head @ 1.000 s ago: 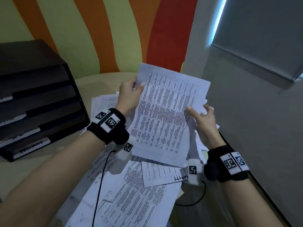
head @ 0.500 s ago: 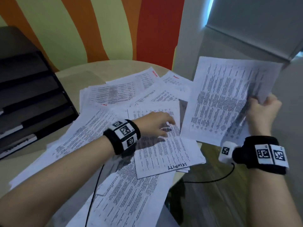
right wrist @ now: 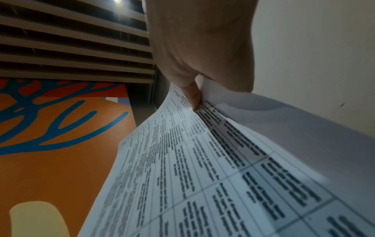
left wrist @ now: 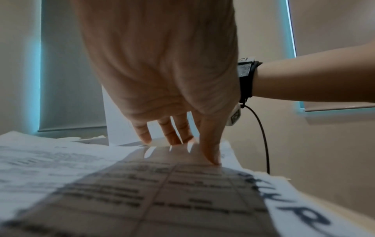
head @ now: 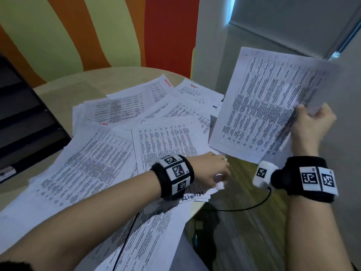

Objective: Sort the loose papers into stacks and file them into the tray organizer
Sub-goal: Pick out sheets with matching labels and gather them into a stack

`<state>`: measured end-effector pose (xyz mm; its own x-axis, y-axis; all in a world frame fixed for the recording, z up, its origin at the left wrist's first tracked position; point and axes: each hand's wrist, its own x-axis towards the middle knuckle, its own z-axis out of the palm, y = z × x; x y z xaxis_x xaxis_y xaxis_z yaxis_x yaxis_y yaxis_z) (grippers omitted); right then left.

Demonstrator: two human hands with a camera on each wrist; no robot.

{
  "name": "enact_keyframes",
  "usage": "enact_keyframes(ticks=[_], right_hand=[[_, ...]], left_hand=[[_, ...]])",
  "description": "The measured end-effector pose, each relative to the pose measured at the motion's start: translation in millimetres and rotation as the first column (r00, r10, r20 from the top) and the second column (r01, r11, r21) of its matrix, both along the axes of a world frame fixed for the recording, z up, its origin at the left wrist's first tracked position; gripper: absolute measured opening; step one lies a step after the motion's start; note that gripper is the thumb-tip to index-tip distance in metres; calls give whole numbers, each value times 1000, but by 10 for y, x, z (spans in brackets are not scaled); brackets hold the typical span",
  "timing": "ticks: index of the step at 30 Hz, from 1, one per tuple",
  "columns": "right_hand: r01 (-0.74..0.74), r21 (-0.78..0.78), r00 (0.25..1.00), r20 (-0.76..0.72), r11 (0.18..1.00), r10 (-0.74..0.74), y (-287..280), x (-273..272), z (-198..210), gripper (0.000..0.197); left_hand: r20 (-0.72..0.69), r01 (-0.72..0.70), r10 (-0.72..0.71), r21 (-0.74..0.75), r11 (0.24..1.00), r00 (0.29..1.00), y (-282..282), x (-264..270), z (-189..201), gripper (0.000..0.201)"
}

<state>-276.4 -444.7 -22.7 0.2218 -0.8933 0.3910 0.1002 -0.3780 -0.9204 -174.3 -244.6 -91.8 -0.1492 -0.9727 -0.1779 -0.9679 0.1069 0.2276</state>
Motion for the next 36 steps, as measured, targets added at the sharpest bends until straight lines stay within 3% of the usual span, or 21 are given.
enact_keyframes(ticks=[3, 6, 9, 13, 18, 20, 25, 27, 32, 34, 36], right_hand=[[-16, 6, 1000, 26, 1000, 16, 33, 26, 24, 33], [-47, 9, 995, 85, 999, 46, 97, 58, 53, 34], [-44, 34, 988, 148, 998, 38, 167, 97, 72, 33], [-18, 82, 978, 206, 996, 1, 284, 187, 73, 28], [-76, 115, 974, 222, 990, 49, 450, 361, 67, 19], [-139, 134, 971, 215, 981, 108, 546, 430, 38, 7], [-324, 148, 944, 122, 935, 307, 837, 559, -13, 12], [-433, 183, 900, 31, 883, 435, 1018, 616, -22, 13], [-578, 216, 796, -62, 787, 602, 1391, 708, -69, 41], [-643, 203, 750, -31, 739, 661, 1453, 719, -72, 49], [-694, 189, 700, -46, 694, 713, 1507, 744, -100, 44]], left_hand=[[-134, -66, 36, -226, 972, 990, 41, 141, 23, 7], [-340, -316, 192, -361, 877, 921, 120, 330, 186, 12], [-482, -521, 269, -526, 672, 834, 222, 573, 438, 11], [-539, -634, 334, -667, 390, 773, 399, 888, 835, 10], [-650, -750, 389, -626, 213, 653, 663, 1198, 1040, 13], [-725, -809, 373, -567, 153, 579, 761, 1240, 1022, 13], [-908, -940, 247, -339, 46, 339, 878, 1291, 811, 16], [-932, -954, 210, -300, 11, 296, 912, 1299, 768, 17], [-911, -957, 330, -282, -63, 247, 1010, 1374, 723, 15], [-929, -971, 327, -217, -103, 173, 1069, 1434, 639, 20], [-954, -984, 292, -116, -132, 73, 1139, 1492, 543, 21]])
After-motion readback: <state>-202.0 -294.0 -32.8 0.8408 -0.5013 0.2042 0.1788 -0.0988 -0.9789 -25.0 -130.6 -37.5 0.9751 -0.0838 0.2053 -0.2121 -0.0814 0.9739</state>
